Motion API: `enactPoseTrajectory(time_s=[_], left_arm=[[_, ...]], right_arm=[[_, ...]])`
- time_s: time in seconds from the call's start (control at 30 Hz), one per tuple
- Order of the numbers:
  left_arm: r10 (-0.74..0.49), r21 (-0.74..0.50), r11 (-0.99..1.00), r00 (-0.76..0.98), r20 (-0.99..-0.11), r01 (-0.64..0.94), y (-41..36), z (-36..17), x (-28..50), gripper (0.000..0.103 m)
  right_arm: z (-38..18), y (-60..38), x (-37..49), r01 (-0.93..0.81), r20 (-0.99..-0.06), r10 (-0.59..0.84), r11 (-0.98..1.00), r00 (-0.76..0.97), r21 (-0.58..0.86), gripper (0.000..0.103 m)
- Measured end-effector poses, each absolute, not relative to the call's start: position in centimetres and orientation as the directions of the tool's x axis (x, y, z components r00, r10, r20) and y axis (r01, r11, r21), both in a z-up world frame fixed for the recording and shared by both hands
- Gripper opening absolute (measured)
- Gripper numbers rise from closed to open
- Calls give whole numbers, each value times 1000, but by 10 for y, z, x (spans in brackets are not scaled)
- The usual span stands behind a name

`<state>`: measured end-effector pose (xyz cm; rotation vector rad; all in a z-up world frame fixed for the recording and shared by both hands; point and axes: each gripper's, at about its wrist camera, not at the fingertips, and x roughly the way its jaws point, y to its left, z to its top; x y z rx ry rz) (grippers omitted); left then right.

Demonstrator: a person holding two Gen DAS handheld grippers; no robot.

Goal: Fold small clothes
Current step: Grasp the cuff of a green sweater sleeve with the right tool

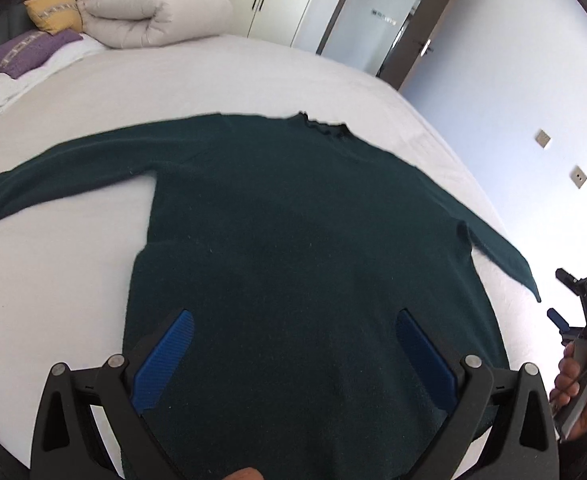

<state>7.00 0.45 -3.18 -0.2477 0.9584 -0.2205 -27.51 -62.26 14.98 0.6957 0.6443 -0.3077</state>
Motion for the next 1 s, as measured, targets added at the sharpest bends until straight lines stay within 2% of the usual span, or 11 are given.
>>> enactPoseTrajectory(time_s=[0.1,0.23,0.3,0.37,0.6,0.87,0.93,1.0], left_arm=[[-255,-263,962,547,-798,65,-6,-34,84,103],[-242,-283,959,561,-792,16,-10,-38,105,103],[-277,-314,949,530,-802,21,-14,-44,122,103],[-318,-349,936,508,-800,36,-20,-49,133,103],[-467,-495,865,478,-744,74,-35,-56,165,103],[-493,-502,858,460,-739,112,-42,-58,184,102],[-497,-506,855,455,-739,112,-42,-61,188,102],[-503,-513,851,448,-739,111,-42,-64,192,102]], right_arm=[[129,-704,-279,514,-597,-44,563,801,647,103],[94,-787,-280,592,-612,-55,333,789,734,101],[78,-815,-278,591,-601,-46,254,798,765,92],[69,-835,-271,588,-593,-41,201,804,784,88],[55,-866,-226,548,-552,-12,136,834,825,87],[26,-887,-210,409,-410,-94,-33,907,912,78],[21,-886,-205,393,-395,-112,-39,912,919,70],[12,-885,-199,391,-394,-122,-49,911,919,53]])
